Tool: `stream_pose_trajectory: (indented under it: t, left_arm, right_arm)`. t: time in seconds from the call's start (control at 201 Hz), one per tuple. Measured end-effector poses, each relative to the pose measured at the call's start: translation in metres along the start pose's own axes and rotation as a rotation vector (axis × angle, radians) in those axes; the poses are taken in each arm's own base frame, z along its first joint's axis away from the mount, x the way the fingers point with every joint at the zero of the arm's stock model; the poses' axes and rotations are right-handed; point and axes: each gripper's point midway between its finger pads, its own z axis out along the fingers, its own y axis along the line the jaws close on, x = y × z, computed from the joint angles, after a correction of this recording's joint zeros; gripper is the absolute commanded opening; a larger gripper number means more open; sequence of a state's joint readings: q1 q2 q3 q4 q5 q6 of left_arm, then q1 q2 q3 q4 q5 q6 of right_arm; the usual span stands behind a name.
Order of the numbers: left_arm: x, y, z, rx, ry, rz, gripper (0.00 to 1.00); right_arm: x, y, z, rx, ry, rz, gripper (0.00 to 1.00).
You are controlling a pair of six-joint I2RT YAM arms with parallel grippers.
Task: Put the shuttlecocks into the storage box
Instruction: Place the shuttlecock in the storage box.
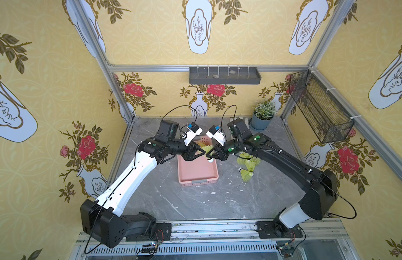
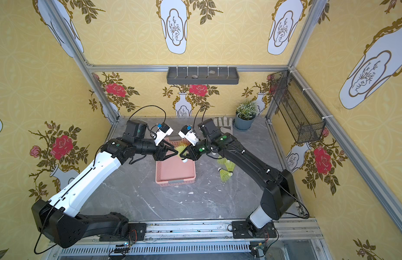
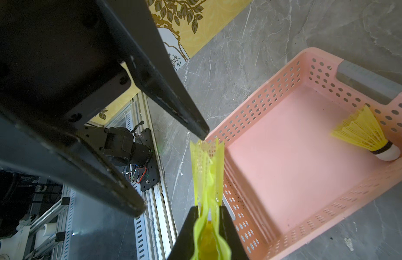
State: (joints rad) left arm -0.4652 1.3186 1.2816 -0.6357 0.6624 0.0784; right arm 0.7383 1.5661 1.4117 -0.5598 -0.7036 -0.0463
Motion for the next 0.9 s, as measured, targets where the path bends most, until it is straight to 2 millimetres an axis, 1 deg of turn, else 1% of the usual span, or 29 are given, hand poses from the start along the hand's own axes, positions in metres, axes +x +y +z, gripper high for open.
stream_pose_trajectory:
  t: [0.164,0.319,0.578,0.657,0.812,0.896]
  left_arm:
    - [0.001,0.002,0.000,-0.014,0.002,0.000,0.57]
    - [0.003,0.003,0.004,-0.002,0.012,-0.006,0.48]
    - [0.008,0.001,0.007,0.026,0.032,-0.013,0.27]
    - [0.009,0.000,0.007,0.028,0.035,-0.014,0.20]
    - [0.011,0.001,0.007,0.025,0.042,-0.018,0.00]
    - [0.011,0.001,0.007,0.025,0.042,-0.013,0.00]
  right_arm:
    - [0.002,0.002,0.001,-0.005,0.013,0.002,0.18]
    - [0.000,0.004,0.001,-0.012,0.011,-0.006,0.18]
    - [0.004,0.004,0.001,-0.012,0.027,0.004,0.18]
    - [0.004,0.004,0.001,-0.012,0.028,0.002,0.18]
    - [0.004,0.003,0.001,-0.007,0.029,-0.003,0.18]
    - [0.004,0.003,0.001,-0.002,0.029,-0.009,0.19]
